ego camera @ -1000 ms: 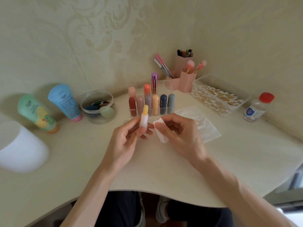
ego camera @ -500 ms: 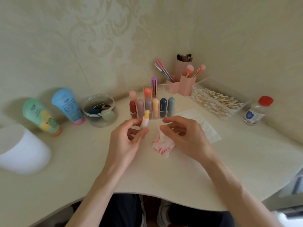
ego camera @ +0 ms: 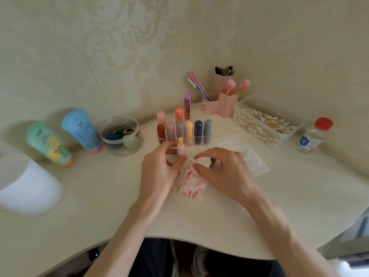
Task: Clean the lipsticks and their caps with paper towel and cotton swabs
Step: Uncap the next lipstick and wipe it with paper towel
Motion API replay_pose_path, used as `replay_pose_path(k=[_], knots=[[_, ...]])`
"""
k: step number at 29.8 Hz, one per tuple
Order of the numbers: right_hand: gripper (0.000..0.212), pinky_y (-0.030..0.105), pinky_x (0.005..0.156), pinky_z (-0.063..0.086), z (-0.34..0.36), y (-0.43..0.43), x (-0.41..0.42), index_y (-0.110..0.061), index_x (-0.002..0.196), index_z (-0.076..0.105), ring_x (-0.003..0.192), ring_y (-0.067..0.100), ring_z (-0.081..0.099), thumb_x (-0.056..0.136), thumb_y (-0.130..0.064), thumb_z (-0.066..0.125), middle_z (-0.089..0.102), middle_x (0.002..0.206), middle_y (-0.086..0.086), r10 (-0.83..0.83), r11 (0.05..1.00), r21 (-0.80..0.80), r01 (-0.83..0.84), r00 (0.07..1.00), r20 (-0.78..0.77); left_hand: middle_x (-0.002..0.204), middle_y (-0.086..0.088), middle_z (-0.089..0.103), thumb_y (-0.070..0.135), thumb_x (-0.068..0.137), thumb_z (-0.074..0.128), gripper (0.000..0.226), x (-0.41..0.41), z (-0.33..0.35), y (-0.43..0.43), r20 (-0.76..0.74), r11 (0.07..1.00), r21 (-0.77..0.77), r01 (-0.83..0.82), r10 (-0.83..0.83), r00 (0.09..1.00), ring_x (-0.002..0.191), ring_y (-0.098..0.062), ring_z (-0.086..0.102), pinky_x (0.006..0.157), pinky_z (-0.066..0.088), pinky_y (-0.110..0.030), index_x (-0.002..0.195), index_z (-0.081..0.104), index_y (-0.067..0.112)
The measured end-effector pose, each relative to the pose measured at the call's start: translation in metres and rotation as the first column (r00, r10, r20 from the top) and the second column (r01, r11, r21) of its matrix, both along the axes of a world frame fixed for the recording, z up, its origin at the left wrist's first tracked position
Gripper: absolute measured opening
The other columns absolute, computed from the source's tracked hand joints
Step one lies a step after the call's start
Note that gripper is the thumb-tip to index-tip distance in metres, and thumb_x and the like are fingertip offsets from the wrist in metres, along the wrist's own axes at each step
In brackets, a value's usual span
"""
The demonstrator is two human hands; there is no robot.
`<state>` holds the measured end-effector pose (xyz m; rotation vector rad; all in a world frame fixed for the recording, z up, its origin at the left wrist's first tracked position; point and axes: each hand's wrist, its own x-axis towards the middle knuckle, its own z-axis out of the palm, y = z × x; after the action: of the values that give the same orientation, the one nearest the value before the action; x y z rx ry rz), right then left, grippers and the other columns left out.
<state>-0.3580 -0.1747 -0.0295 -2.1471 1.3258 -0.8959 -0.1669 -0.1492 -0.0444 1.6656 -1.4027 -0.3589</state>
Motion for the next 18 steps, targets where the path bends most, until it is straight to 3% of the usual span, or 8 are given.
replay_pose_path(k=[3,7,12,18], knots=[[0.026,0.018,0.074,0.04,-0.004,-0.003,0.0,-0.031,0.11,0.078,0.085,0.005,0.055,0.086,-0.041,0.081,0.063,0.089,-0.016,-0.002,0.999,-0.053,0.0,0.999,-0.04,0.099,0.012,0.077,0.027,0.086,0.083,0.038,-0.002,0.002,0.002,0.046,0.999,-0.039,-0.001,0.003,0.999,0.057,-0.004,0.067,0.069,0.059,-0.033,0.12,0.065,0.029],[0.033,0.015,0.075,0.041,-0.006,-0.005,-0.001,-0.029,0.112,0.077,0.089,0.006,0.059,0.086,-0.049,0.074,0.065,0.093,-0.014,-0.051,0.997,-0.063,0.053,0.998,0.034,0.097,0.016,0.074,0.024,0.086,0.083,0.043,-0.005,0.003,0.004,0.043,0.999,-0.034,-0.006,0.007,0.999,0.056,-0.001,0.065,0.064,0.053,-0.023,0.122,0.06,0.029],[0.012,0.033,0.071,0.047,-0.007,-0.011,-0.006,-0.025,0.094,0.078,0.08,0.011,0.059,0.097,-0.034,0.07,0.065,0.084,-0.012,-0.181,0.976,-0.114,0.188,0.981,0.069,0.101,0.017,0.075,0.02,0.085,0.082,0.047,-0.001,0.003,0.005,-0.024,1.0,0.004,-0.004,0.004,1.0,0.054,-0.005,0.067,0.073,0.06,-0.037,0.124,0.059,0.03],[0.028,0.033,0.059,0.039,-0.005,-0.014,-0.012,-0.021,0.068,0.064,0.064,0.016,0.05,0.092,-0.028,0.075,0.054,0.066,-0.006,-0.276,0.95,-0.125,0.287,0.956,0.095,0.107,0.016,0.075,0.019,0.085,0.083,0.049,0.002,0.001,0.006,-0.06,1.0,0.001,0.007,-0.007,0.998,0.053,-0.006,0.067,0.074,0.061,-0.041,0.126,0.058,0.029]])
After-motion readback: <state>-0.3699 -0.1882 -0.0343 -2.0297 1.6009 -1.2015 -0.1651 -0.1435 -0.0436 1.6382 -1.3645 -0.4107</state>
